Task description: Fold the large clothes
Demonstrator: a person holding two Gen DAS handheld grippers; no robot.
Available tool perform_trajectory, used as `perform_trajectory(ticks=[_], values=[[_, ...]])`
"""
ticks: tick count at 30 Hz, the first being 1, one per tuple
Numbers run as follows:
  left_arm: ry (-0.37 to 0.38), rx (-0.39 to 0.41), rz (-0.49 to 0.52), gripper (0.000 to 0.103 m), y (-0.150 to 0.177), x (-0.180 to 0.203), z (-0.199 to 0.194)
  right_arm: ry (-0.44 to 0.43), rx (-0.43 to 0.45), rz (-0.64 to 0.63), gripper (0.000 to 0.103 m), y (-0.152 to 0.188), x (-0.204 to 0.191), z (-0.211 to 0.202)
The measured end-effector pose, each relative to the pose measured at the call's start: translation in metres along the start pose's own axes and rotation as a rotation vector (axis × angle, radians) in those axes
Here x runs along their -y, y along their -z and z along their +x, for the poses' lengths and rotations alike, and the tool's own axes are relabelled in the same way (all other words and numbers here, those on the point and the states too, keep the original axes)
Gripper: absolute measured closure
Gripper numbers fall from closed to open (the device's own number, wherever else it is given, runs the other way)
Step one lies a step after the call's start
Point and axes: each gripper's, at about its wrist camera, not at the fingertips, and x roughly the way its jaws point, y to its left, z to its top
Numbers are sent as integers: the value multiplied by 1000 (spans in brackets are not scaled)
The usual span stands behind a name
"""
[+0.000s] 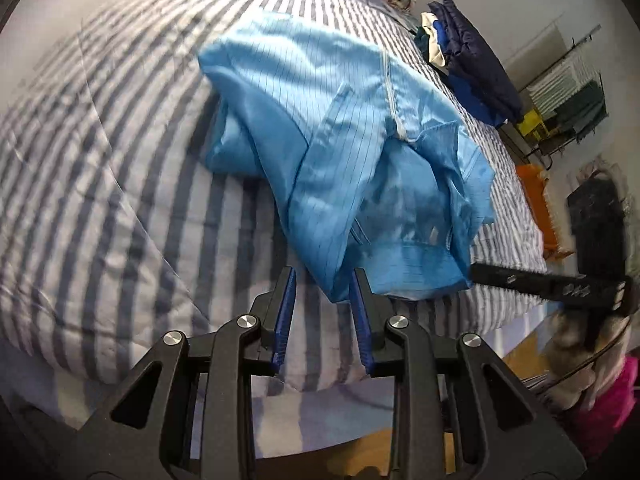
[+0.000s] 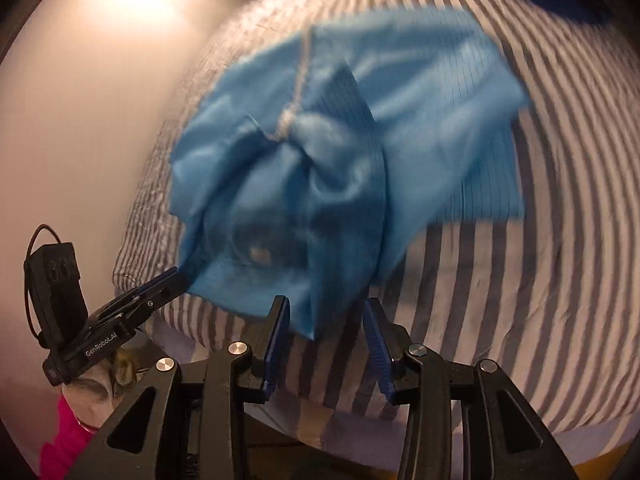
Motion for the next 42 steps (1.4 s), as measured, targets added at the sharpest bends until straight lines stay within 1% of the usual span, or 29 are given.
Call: perform_trajectory(ticks=[2, 4, 6, 8, 10, 14, 15, 16, 17, 19, 20, 21, 22, 23, 25, 26, 27, 28, 29, 30, 31, 34, 36, 38, 42], values=[[39, -17, -66, 76, -2, -7, 4, -7, -31, 24, 62, 1, 4, 11], [88, -34, -146, 76, -5, -17, 8, -67, -57, 89, 62, 2, 12, 19], [120, -39, -194, 76, -6, -22, 8, -139, -67, 151, 62, 1, 20, 23], [138, -35, -203, 76, -9, -22, 5, -225, -67, 213, 62, 1, 26, 23], [147, -34, -202, 76, -11, -19, 5, -284, -67, 252, 56, 2, 30, 22], [146, -40, -221, 76, -16, -18, 12, -339, -75, 337, 55, 3, 40, 31], [147, -42, -222, 83, -17, -18, 14, -354, -75, 356, 56, 3, 45, 34], [145, -42, -221, 90, -17, -18, 15, -370, -75, 379, 61, 2, 47, 38], [141, -37, -222, 95, -17, -20, 15, -381, -73, 388, 72, 2, 48, 40], [146, -16, -229, 98, -18, -22, 11, -363, -59, 376, 83, 0, 47, 43], [149, -5, -229, 98, -18, -23, 8, -347, -35, 351, 91, -1, 45, 40], [145, 7, -218, 99, -18, -23, 6, -343, -13, 328, 95, 1, 38, 42], [131, 21, -204, 99, -17, -22, 3, -331, 13, 287, 97, 3, 30, 39], [117, 29, -187, 99, -16, -21, 2, -308, 46, 235, 97, 2, 24, 32], [78, 38, -149, 99, -12, -16, -1, -215, 119, 83, 97, 0, 8, 20], [61, 40, -141, 99, -10, -16, -3, -183, 137, 32, 92, 1, 3, 15], [53, 39, -132, 98, -7, -15, -6, -185, 133, 15, 84, 2, 1, 13], [49, 42, -121, 95, -5, -14, -10, -201, 115, 18, 75, 4, 1, 13], [50, 50, -114, 89, -3, -14, -14, -225, 102, 23, 65, 7, 2, 11], [56, 59, -114, 82, 1, -14, -20, -226, 109, 27, 65, 10, 4, 8], [66, 64, -117, 80, 3, -14, -25, -221, 118, 22, 65, 14, 5, 4], [73, 86, -100, 80, 7, -10, -36, -244, 126, 28, 66, 25, 13, -7], [60, 88, -43, 80, 3, 3, -37, -243, 109, 9, 75, 36, 21, -8], [54, 83, -1, 80, -6, 16, -31, -219, 83, -26, 82, 43, 13, 0], [55, 25, 84, 80, -22, 37, -6, -189, 42, -68, 89, 57, 4, 23]])
